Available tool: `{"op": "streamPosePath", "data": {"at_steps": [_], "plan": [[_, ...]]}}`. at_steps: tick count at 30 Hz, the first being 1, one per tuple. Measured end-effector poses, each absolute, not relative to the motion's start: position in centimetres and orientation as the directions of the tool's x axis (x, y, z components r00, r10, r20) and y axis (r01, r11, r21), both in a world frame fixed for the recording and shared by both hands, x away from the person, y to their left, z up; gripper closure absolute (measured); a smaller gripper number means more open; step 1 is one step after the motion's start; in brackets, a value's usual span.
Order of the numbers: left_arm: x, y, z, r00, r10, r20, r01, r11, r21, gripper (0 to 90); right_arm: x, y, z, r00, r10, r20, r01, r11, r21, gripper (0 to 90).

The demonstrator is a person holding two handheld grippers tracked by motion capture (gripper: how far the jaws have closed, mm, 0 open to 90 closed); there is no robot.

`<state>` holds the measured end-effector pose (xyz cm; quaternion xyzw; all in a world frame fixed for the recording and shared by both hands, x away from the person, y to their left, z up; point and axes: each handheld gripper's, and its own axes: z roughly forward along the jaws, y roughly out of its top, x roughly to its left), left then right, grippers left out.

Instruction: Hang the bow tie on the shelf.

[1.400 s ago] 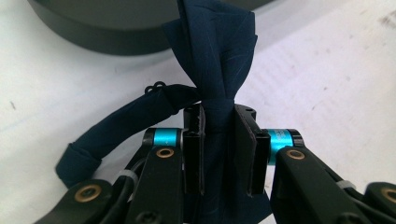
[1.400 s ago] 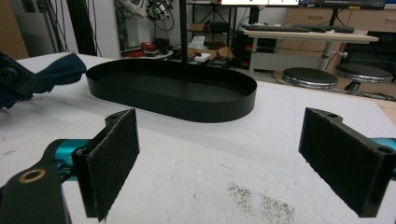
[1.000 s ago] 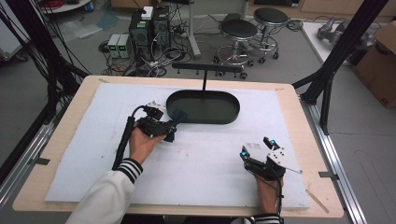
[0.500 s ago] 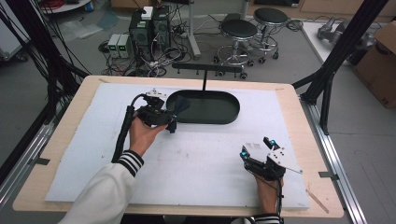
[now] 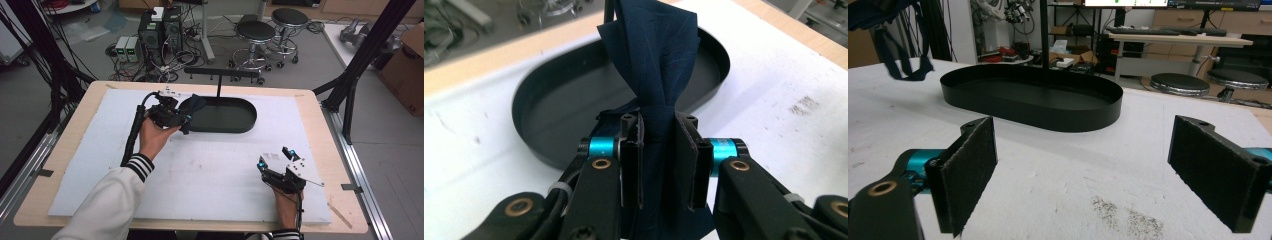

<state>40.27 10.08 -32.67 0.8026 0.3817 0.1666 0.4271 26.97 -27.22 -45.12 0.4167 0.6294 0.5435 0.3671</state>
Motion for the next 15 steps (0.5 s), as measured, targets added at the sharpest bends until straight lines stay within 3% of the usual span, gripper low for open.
{"op": "streamPosePath", "data": {"at_steps": [8,15], "plan": [[40.8,9.4,-32.2,0.664,0.747,-0.012,0.42,-0.36,0.833,74.8,27.0,-27.2,-45.1,-0.379,0.925,-0.006,0.126,0.058,0.99,11.4],[41.7,9.7,-31.6,0.677,0.735,-0.03,0.413,-0.345,0.843,74.8,27.0,-27.3,-45.1,-0.375,0.927,-0.007,0.125,0.058,0.99,11.4]]}}
